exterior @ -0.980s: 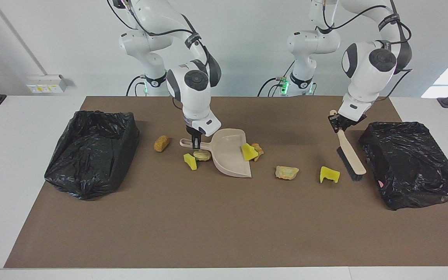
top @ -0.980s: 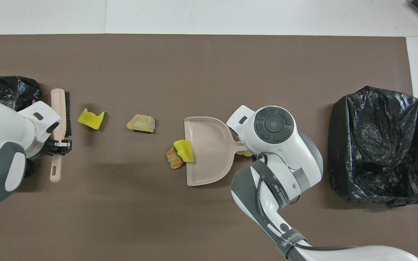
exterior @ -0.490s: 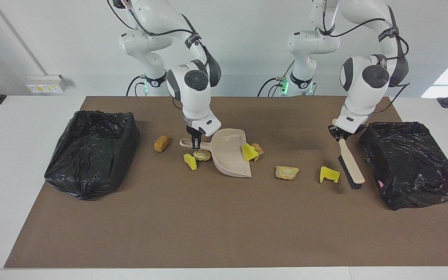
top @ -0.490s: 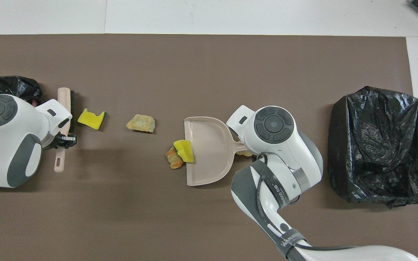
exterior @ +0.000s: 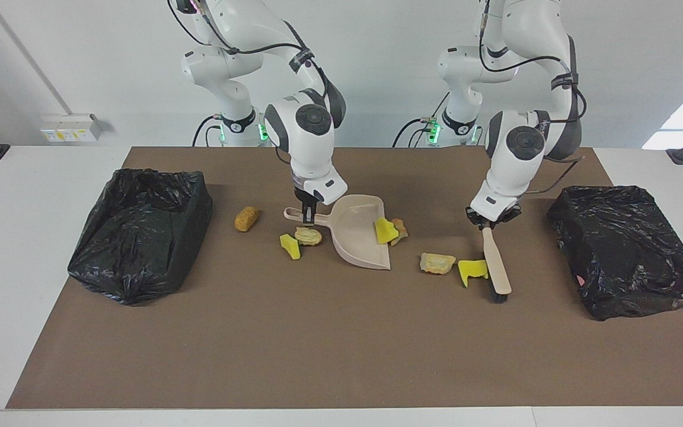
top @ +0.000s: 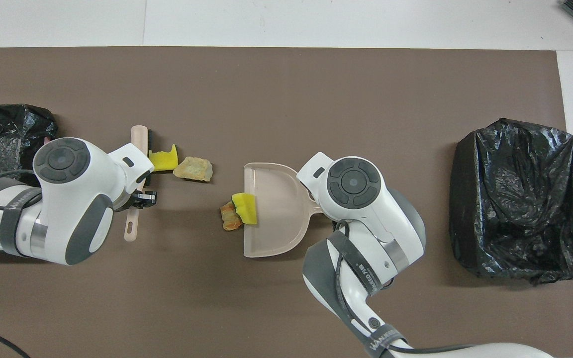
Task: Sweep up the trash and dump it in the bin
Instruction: 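Sweep more sponge pieces with the brush into the held dustpan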
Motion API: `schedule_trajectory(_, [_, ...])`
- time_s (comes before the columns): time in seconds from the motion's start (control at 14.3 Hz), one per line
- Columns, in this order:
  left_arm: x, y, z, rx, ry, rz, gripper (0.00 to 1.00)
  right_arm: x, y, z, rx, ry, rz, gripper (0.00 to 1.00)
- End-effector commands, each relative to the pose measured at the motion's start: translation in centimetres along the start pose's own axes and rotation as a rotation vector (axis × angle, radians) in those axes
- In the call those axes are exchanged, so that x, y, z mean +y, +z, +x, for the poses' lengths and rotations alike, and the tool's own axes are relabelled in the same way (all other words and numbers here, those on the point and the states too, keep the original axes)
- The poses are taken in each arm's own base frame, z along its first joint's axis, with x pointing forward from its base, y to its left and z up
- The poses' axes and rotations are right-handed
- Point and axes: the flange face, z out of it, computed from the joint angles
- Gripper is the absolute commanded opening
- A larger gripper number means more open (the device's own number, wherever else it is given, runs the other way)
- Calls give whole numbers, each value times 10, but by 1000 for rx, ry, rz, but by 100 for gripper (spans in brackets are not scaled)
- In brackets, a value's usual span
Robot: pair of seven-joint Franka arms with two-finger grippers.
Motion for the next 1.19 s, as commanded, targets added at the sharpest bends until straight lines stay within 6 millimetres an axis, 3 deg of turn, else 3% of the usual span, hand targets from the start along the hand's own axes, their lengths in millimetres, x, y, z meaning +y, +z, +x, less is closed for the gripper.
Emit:
schedule_trajectory(0.0, [33,-8,-17,5,-6,-40,0,0,8,4,-7,21,-24,0])
schedule_trajectory(0.28, [86,-16,-38,6,77,-76,0,-2,10,11,-5,11,-28,0])
schedule_trajectory(0.7, [143,-21,-84,-49,131,-148,0,-3,14,22,9,30,-42,0])
schedule_trajectory(0.91, [155,-25,-97,-100,134,-174,0,0,20,25,38,35,-57,0])
schedule_trajectory(1.12, [157,-26,-99,-139,65,-192,0,10,24,8,39,15,-48,0])
